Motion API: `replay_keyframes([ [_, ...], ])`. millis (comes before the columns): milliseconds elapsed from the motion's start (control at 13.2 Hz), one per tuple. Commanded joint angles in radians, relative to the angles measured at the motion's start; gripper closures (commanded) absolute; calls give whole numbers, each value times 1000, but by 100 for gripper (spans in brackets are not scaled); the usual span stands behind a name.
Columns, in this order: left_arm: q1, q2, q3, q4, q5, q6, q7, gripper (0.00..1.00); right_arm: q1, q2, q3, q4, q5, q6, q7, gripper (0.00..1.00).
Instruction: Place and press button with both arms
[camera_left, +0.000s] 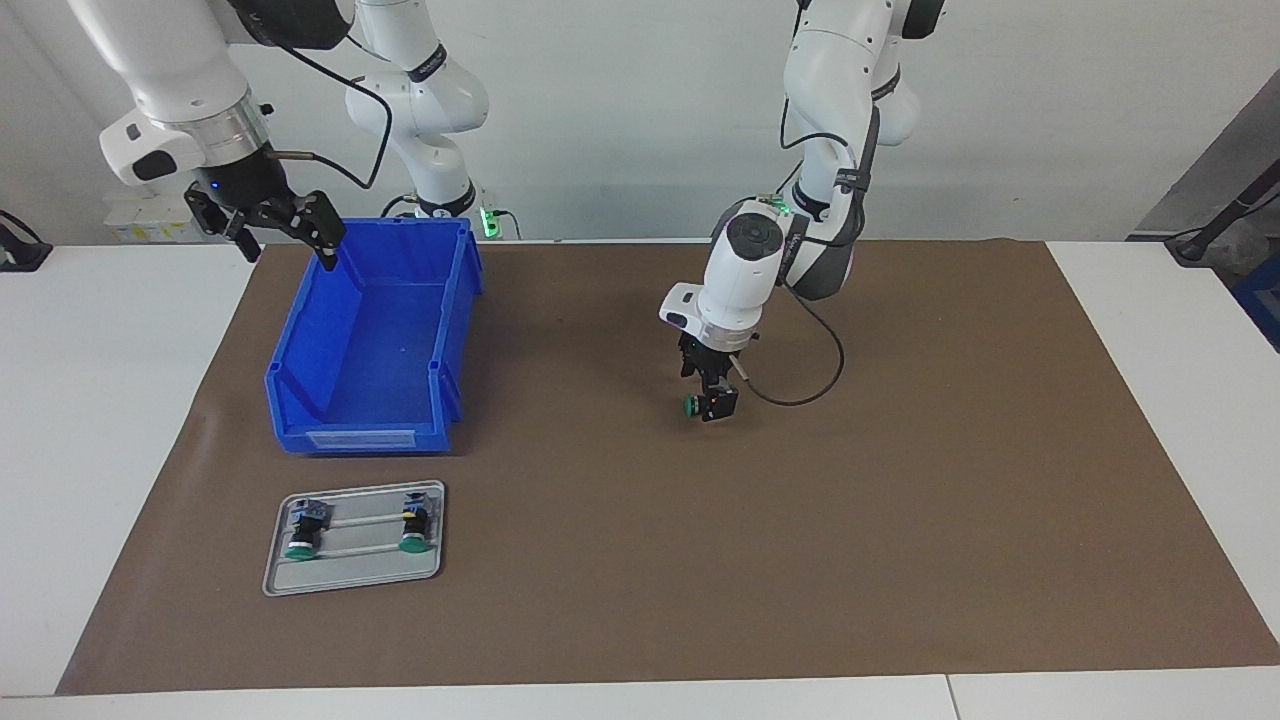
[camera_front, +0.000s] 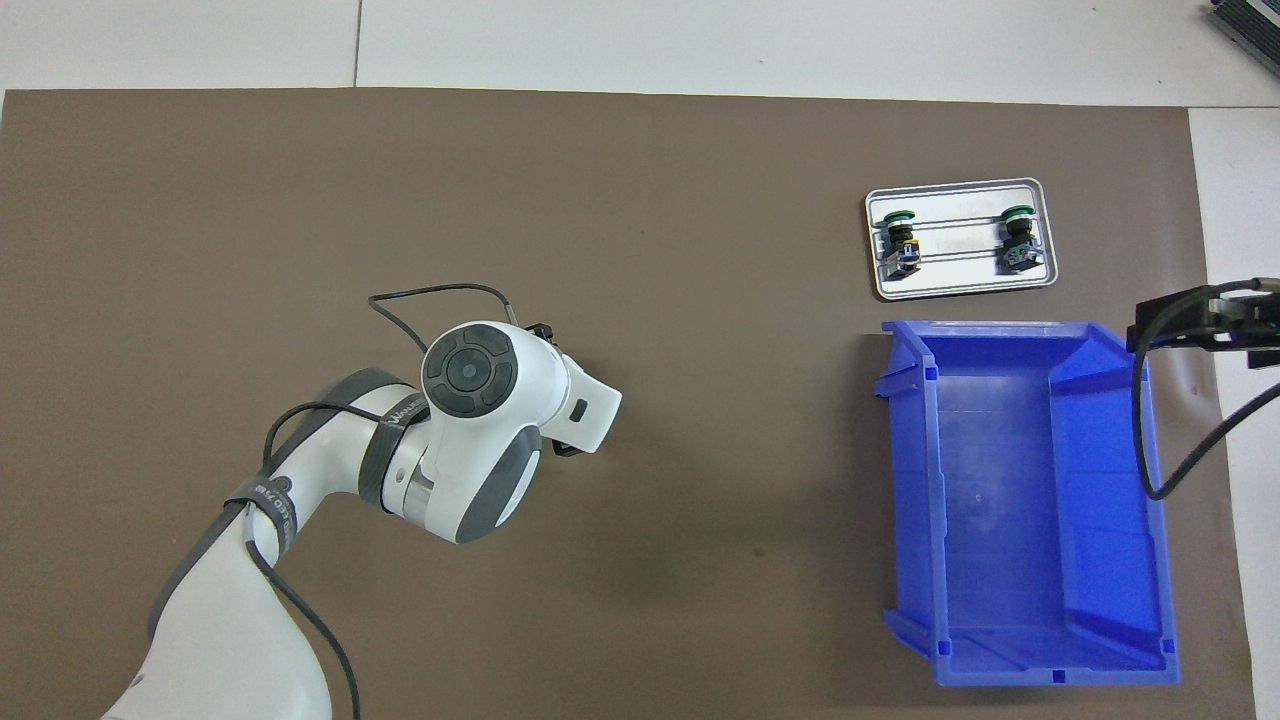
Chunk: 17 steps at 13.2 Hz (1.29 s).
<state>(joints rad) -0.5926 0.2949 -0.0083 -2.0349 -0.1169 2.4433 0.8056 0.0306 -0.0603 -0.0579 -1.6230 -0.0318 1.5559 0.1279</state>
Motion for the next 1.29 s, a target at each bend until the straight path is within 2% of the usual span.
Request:
replay_keyframes([
  [0, 4, 18, -1, -11, 20, 28, -16, 3, -11, -9, 6, -8, 6, -10, -20, 0],
  [304, 2, 20, -1, -33, 22, 36, -16, 4, -9, -9, 6, -8, 6, -10, -20, 0],
  [456, 1, 20, -1, -34, 22, 34, -14, 7, -9, -9, 6, -8, 6, -10, -20, 0],
  [607, 1, 20, -1, -37, 22, 34, -16, 23, -9, -9, 6, -8, 6, -10, -20, 0],
  [911, 4, 20, 1, -34, 23, 36, -16, 86, -9, -9, 6, -8, 6, -10, -20, 0],
  [987, 4, 21, 1, -31, 23, 42, -14, 96, -9, -9, 6, -8, 6, -10, -20, 0],
  [1063, 10, 26, 1, -21, 23, 48, -11, 100, -9, -9, 6, -8, 6, -10, -20, 0],
  [1215, 17, 35, 1, 5, 23, 48, -10, 100, -9, -10, 6, -8, 6, -10, -20, 0],
])
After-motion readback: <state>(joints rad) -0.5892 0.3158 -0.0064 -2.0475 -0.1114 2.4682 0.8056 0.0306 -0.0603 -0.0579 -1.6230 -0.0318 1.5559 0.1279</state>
